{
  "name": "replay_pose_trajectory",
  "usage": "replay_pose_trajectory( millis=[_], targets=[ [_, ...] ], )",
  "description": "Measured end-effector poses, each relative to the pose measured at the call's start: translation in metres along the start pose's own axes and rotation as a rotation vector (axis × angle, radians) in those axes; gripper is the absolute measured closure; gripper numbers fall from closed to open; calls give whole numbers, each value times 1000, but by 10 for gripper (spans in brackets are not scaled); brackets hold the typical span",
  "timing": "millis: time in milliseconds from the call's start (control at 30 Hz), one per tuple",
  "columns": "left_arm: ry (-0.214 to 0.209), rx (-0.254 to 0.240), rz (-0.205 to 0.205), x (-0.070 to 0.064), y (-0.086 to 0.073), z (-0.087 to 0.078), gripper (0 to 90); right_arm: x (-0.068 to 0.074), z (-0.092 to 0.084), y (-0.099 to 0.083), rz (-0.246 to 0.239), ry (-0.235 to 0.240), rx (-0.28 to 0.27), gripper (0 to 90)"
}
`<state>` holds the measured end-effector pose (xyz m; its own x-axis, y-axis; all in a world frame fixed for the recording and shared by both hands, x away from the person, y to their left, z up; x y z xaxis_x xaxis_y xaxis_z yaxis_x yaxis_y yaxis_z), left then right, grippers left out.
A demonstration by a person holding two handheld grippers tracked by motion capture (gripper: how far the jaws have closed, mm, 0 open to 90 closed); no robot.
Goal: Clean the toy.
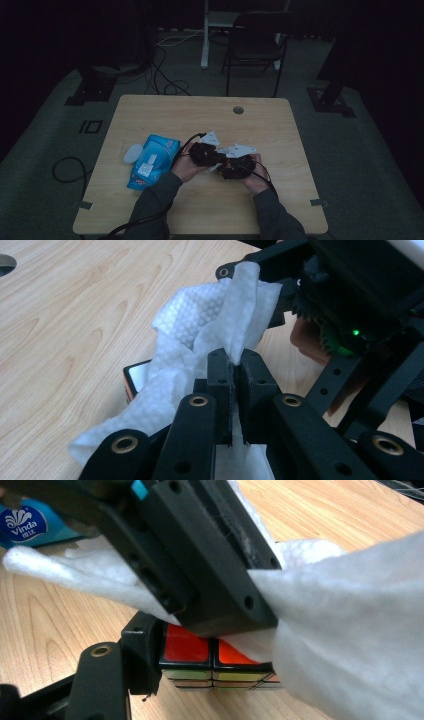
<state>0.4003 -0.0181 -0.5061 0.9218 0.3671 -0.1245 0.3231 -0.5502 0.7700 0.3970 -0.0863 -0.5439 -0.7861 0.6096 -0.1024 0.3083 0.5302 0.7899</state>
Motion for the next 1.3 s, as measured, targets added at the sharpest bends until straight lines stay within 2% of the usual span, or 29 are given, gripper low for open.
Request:
replay_pose_trajectory(
  millis=[67,267,333,533,733,967,1167,1300],
  targets=[
    [22,1,1,4,-1,-2,860,0,1,0,-5,0,3,340],
    [139,-20,-19,21,-1,-14,860,1,0,1,-12,0,-4,340],
    [160,-30,-29,26,-1,-18,860,0,-1,1,-9,2,-7,340],
    [149,-64,-72,31,-4,-24,860,-3,-6,3,5,18,-48,340],
    [138,-65,-87,34,-8,-24,860,-4,-11,7,4,17,-82,340],
    [126,-62,-99,35,-13,-24,860,-4,-13,8,-9,20,-95,340],
    [106,-48,-103,35,-20,-26,861,-9,-16,7,3,5,-105,340],
    [93,-8,-85,33,-25,-21,861,-12,-19,8,13,-3,-119,340]
  ],
)
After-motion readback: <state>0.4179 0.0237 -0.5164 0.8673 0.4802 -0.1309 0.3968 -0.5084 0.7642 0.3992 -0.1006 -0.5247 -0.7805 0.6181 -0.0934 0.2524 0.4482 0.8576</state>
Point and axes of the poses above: each handheld gripper's, and its own axes: z roughly forward along the jaws, y roughly out of its top, x roughly to its left, the point moved 8 cm from there along z, roughly forward along the jaws, and after that the axes turned 1 degree about -z, right-handed, at the moved point
